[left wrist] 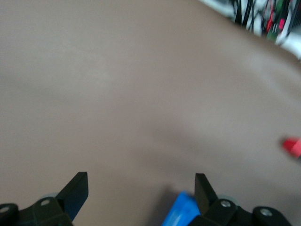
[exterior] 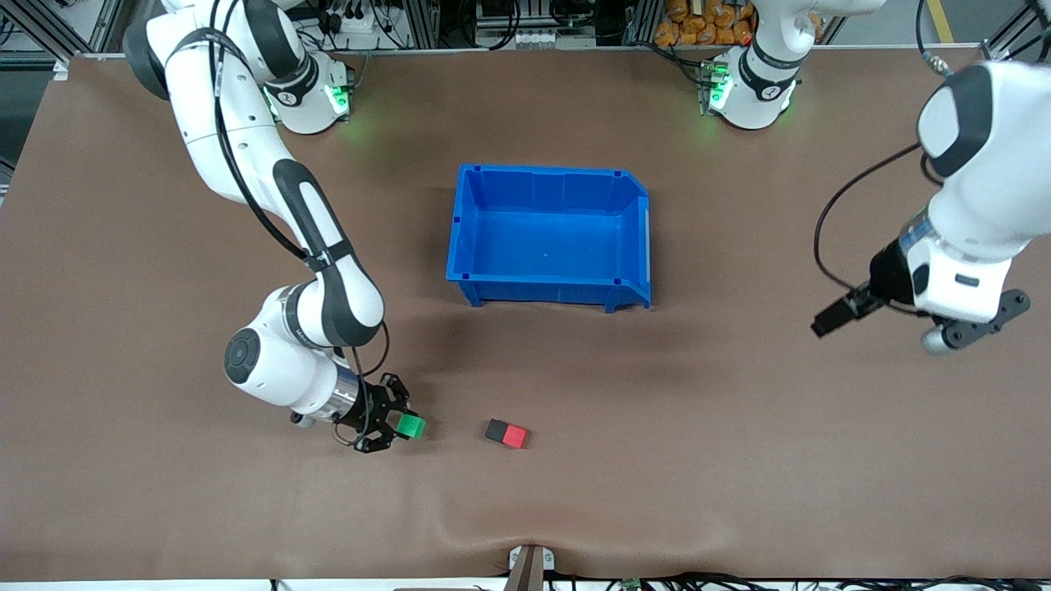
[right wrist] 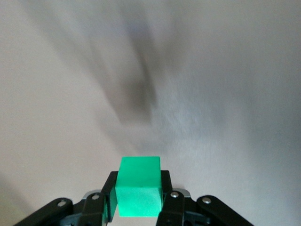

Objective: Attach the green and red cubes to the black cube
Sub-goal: 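Lower the green cube against the black cube's free side with the right gripper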

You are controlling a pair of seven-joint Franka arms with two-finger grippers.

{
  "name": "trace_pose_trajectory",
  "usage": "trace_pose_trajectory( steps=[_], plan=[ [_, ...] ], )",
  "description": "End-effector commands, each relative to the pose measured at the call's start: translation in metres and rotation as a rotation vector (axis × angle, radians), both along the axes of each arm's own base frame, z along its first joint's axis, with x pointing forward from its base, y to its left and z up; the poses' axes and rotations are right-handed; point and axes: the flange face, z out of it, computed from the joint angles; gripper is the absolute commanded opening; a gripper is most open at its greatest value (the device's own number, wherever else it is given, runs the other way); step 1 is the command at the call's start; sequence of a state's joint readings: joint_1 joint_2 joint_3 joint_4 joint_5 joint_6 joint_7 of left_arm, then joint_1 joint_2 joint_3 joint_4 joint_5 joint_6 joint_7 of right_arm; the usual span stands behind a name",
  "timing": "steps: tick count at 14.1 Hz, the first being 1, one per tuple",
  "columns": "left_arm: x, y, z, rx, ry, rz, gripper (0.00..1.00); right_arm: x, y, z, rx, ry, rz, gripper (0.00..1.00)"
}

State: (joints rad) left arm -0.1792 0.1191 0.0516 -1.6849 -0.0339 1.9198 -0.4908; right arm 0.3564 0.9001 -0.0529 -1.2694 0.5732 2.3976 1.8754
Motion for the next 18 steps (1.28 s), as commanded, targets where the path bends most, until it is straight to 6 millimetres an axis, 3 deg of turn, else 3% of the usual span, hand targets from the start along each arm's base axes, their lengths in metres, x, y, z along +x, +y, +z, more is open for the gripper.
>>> trace_pose_trajectory(
  steps=[1,4,6,9,11,14,18],
  plan=[
    [-0.032,0.012,0.016,0.007,0.068,-0.188,1.0,0.006,0.021,-0.003,0.025,0.018,-0.102,0.0],
    [-0.046,0.023,0.029,0.038,0.103,-0.373,1.0,0.004,0.037,-0.008,0.022,0.03,-0.137,0.0],
    [-0.054,0.029,0.041,0.097,0.106,-0.41,1.0,0.004,0.046,-0.007,0.027,0.024,-0.146,0.0],
    [-0.059,0.017,0.047,0.182,0.133,-0.462,1.0,0.003,0.068,-0.018,0.029,-0.007,-0.135,0.0],
    [-0.06,0.017,0.061,0.193,0.148,-0.517,1.0,-0.001,0.075,-0.025,0.008,-0.013,-0.123,0.0],
    [-0.064,0.028,0.086,0.161,0.165,-0.509,1.0,-0.004,0.082,-0.03,0.001,-0.016,-0.116,0.0],
    [-0.071,0.047,0.094,0.083,0.176,-0.457,1.0,-0.011,0.096,-0.04,0.003,-0.017,-0.127,0.0]
  ],
)
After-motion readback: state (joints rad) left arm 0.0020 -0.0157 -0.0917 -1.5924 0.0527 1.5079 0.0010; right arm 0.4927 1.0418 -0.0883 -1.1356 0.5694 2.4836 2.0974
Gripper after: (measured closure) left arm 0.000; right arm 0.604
